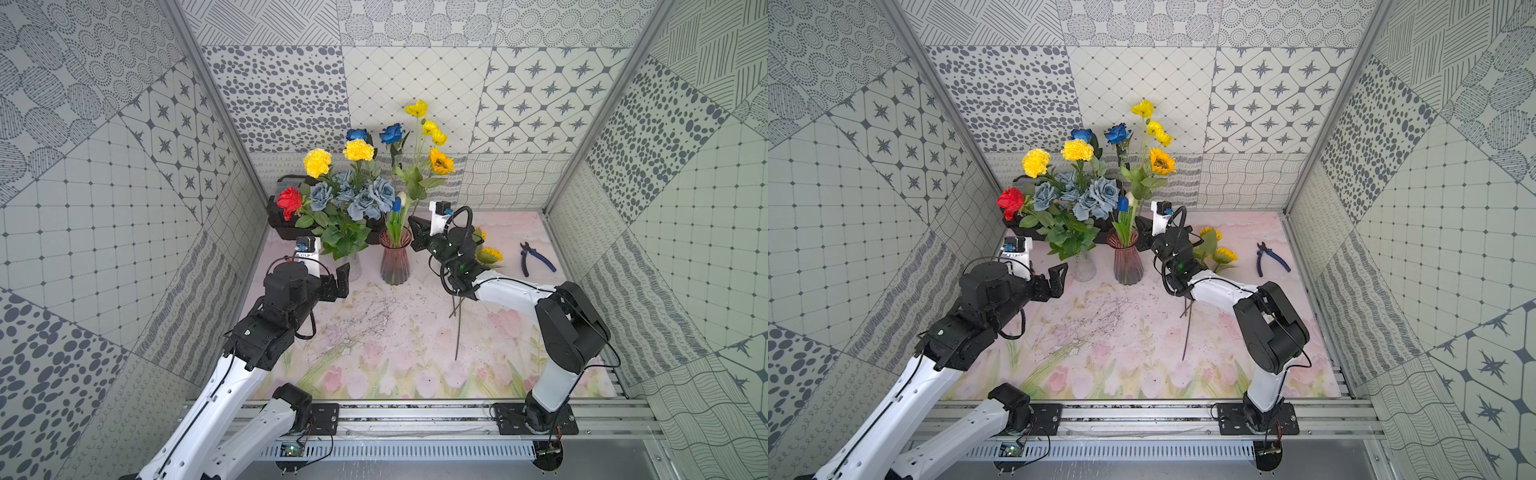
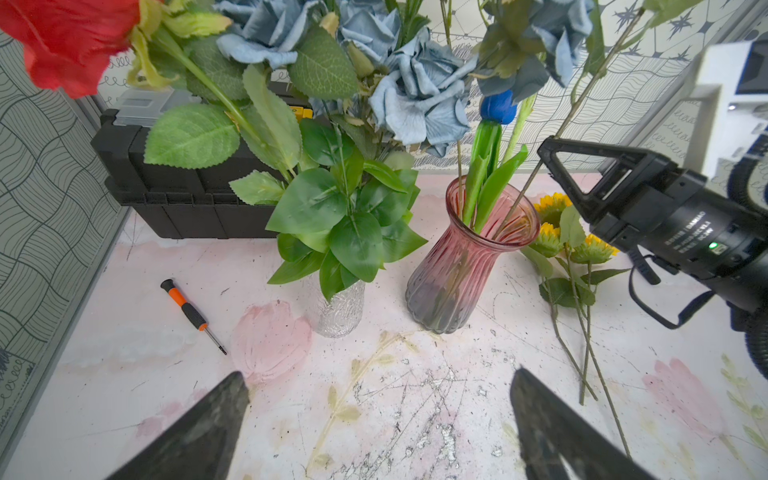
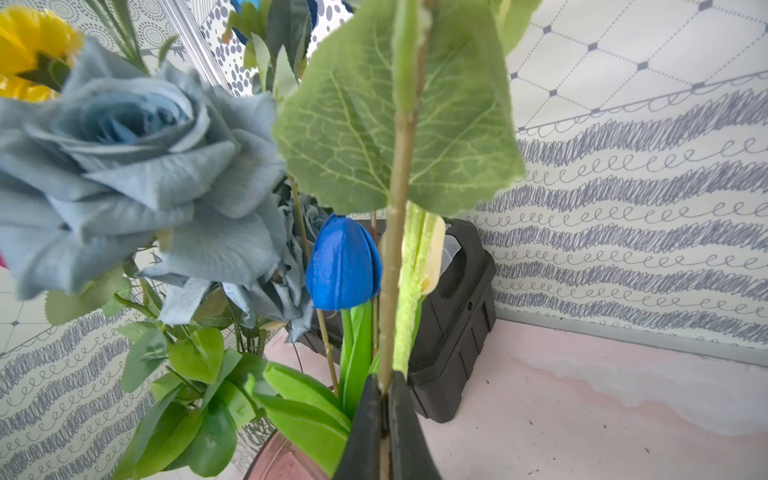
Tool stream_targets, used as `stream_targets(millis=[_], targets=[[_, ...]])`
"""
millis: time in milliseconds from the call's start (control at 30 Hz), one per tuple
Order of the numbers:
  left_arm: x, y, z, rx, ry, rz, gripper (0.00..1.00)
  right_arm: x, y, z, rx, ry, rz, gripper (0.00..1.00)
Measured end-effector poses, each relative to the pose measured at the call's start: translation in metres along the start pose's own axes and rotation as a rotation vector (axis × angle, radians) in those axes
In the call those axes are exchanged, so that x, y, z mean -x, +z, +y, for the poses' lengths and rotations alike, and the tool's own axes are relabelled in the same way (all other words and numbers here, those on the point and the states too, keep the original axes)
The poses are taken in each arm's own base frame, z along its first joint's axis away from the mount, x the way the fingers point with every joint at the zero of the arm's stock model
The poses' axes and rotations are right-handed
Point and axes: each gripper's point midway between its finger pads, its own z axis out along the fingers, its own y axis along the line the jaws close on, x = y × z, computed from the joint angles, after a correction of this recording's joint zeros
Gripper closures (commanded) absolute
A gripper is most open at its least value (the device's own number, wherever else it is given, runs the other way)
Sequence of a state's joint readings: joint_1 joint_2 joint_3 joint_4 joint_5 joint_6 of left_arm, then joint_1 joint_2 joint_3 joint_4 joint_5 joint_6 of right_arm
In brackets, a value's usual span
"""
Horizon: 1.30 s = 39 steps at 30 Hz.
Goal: Pick out yellow flowers from the vase
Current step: Pick up the flower from the vase, then place the flower at the center of the board.
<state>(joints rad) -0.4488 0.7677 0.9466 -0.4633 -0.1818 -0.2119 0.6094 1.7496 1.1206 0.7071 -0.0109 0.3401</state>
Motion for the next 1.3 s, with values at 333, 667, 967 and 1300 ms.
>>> stream_targets(millis=[333,667,967,1300], targets=[[0.000,0.001,0.001,0.001,-0.008,0.002,0.02,0.073,-0.028,0.028,0.056,-0.048,-0.127,1.00],[-0.001,0.001,0.000,-0.005,-0.008,0.006,0.02,0.140,-0.070,0.063,0.132,-0.121,-0.210,1.00],[-0.003,0.004,-0.002,-0.012,-0.006,0.016,0.02,0.225,-0.135,0.099,0.188,-0.194,-0.330,1.00],[-0.008,0.012,-0.025,-0.132,0.015,0.068,0.02,0.255,-0.163,0.069,0.003,-0.221,-0.165,1.00]])
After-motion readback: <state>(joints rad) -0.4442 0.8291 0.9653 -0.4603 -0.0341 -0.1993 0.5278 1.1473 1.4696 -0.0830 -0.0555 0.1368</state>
